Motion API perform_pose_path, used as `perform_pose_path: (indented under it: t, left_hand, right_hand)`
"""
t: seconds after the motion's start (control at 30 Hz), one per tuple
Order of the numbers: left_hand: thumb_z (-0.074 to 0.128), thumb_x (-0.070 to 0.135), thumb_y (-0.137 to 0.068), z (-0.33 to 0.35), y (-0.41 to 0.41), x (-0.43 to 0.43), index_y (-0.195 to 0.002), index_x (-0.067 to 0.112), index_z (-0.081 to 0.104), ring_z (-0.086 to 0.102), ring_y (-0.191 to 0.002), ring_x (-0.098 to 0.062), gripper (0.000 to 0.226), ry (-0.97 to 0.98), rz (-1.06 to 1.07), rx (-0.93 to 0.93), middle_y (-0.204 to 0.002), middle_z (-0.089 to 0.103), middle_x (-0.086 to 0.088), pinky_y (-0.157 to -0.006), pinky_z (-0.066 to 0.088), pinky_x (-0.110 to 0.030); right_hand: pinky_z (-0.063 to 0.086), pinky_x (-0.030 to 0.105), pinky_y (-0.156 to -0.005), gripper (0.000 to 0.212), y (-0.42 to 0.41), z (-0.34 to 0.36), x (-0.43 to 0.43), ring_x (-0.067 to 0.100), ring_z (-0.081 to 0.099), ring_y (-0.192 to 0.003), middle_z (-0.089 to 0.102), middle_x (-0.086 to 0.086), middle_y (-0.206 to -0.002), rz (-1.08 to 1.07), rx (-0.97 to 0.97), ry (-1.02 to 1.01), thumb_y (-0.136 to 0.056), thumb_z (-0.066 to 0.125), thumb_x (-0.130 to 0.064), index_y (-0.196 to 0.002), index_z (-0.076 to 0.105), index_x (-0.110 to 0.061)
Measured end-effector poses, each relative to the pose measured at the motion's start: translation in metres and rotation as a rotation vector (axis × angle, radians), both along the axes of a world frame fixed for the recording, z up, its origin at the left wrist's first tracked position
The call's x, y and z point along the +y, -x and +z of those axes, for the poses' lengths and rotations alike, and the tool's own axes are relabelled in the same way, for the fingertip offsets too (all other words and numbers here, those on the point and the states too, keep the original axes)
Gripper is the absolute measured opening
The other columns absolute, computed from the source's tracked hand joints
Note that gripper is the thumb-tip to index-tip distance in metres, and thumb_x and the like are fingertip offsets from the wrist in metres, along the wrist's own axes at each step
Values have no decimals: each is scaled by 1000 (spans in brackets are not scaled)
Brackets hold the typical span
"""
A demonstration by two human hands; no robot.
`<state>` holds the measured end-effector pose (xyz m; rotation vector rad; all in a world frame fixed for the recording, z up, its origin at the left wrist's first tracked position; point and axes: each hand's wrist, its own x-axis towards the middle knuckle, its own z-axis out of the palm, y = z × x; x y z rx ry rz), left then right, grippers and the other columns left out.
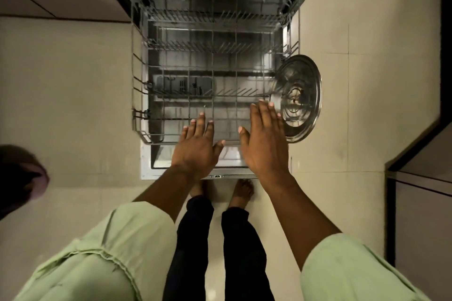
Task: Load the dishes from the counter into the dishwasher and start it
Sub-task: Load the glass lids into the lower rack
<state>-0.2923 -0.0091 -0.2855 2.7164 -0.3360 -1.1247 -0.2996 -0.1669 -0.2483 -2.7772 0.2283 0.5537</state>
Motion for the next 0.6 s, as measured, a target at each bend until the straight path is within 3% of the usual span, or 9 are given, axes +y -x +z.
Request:
perform_pose_path:
  t: [0.27, 0.47, 0.6]
  left_hand:
    - [15, 52, -104, 102, 26, 47, -158, 19, -2, -10, -152, -26, 66, -81, 207, -133, -165, -13, -7, -124, -1, -43]
    - [17, 51, -105, 212, 40, 77, -159, 17, 3, -5, -153, -27, 65, -130, 317, -245, -166, -8, -9, -124, 0, -44]
    - [20, 49, -105, 277, 52, 97, -159, 17, 4, -4, -153, -29, 65, -145, 394, -330, -166, -8, -9, -124, 1, -46]
  right_hand:
    - [-8, 34, -118, 64, 7, 86, 51, 23, -5, -151, 2, 6, -165, 174, -12, -16, -104, 35, -41, -156, 10, -15]
    - [1, 39, -124, 63, 14, 176, 86, 22, -4, -151, 4, 6, -165, 257, -92, -82, -104, 33, -42, -156, 10, -15]
    - [-1, 37, -122, 64, 18, 229, 108, 22, -2, -152, 9, 7, -164, 324, -184, -136, -103, 37, -41, -156, 14, -13]
